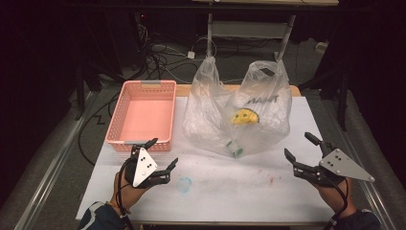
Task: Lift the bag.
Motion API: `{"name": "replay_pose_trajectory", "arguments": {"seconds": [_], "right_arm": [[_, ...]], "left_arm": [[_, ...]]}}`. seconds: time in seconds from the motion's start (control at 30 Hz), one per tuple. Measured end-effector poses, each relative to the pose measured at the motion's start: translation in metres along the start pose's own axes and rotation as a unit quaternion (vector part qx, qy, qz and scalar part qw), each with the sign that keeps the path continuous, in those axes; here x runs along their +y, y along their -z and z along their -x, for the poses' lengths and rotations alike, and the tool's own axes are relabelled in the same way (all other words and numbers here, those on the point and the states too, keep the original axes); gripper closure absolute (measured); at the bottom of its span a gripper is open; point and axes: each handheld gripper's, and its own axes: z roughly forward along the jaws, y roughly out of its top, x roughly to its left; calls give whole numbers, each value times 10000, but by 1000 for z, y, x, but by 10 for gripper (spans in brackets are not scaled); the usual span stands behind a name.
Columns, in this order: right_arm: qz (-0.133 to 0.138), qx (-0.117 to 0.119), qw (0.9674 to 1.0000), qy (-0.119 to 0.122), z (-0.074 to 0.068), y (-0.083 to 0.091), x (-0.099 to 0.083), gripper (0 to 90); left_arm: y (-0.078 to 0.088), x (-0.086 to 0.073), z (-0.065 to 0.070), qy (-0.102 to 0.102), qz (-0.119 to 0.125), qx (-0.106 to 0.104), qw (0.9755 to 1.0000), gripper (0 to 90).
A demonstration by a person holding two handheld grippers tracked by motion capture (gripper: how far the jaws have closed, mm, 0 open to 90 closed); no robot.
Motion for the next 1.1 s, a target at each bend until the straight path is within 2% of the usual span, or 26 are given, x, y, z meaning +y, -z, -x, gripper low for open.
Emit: {"name": "replay_pose_trajectory", "arguments": {"seconds": [0.07,0.13,0.3,0.37,0.43,0.57,0.8,1.1], "right_arm": [[-64,48,9999,-67,-3,0,-10,229],[-130,82,9999,-26,-8,0,-21,231],[-381,399,9983,-209,-21,-1,-43,213],[-490,485,9975,-162,-26,-2,-48,210],[-528,581,9968,-120,-30,-5,-50,200],[-490,626,9968,-108,-33,-5,-49,194],[-445,555,9975,-41,-33,-3,-45,195],[-458,587,9972,-34,-33,-3,-46,196]], "left_arm": [[-2,-6,1,7,-103,-68,9999,146],[-3,-12,3,-22,-213,-96,9997,146],[-3,-22,8,-157,-403,-177,9989,146],[-3,-24,9,-79,-410,-245,9988,146],[-5,-24,10,-41,-440,-284,9986,146],[-7,-24,10,-3,-466,-338,9983,147],[-4,-24,9,37,-430,-348,9985,146],[-8,-23,10,-17,-455,-392,9982,146]]}}
